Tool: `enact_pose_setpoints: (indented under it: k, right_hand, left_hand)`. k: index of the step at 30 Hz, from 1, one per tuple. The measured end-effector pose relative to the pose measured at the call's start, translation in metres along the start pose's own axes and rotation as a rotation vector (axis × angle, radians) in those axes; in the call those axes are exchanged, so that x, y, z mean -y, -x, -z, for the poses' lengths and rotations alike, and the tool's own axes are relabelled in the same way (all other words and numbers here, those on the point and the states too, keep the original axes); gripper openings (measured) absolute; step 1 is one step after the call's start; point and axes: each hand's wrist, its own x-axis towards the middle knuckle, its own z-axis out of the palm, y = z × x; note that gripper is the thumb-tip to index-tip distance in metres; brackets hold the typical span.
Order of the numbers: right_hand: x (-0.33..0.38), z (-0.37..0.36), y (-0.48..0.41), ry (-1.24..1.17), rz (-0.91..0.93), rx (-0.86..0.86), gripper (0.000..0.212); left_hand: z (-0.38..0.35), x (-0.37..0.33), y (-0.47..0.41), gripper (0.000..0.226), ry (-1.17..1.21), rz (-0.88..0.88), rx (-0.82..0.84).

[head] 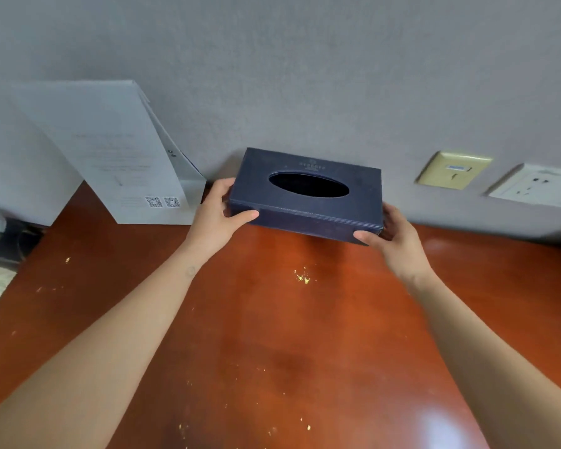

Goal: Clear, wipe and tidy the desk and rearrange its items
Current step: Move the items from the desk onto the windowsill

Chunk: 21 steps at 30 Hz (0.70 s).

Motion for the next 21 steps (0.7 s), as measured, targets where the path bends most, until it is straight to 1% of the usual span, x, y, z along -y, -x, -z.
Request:
enact_pose_setpoints:
  k: [1,3,5,8,13,16,21]
  right_hand:
    - [0.009,0.012,0.010,-0.006,0.028,-0.016,0.069]
    - [0.028,0.038,0.034,-0.040,0.078,-0.047,0.059]
    - [0.037,0.063,0.062,-0.061,0.108,-0.096,0.054]
    - [0.037,0.100,0.108,-0.065,0.102,-0.204,0.048]
    - [0.042,0.155,0.190,-0.106,0.116,-0.380,0.046]
    - [0.042,0.187,0.241,-0.113,0.112,-0.489,0.047]
    - [0.035,0.236,0.335,-0.121,0.106,-0.691,0.042]
  left_hand:
    - [-0.003,-0.012,0.006,0.056,0.056,-0.012,0.018]
    - [-0.012,-0.034,0.018,0.053,0.136,-0.037,0.070]
    - [-0.024,-0.054,0.030,0.052,0.192,-0.068,0.147]
    - [-0.048,-0.080,0.049,0.050,0.221,-0.118,0.238]
    - [-0.099,-0.122,0.081,0.048,0.247,-0.191,0.377]
    - [-0.135,-0.151,0.102,0.042,0.251,-0.254,0.458]
    - [-0.196,-0.200,0.152,0.034,0.253,-0.361,0.610]
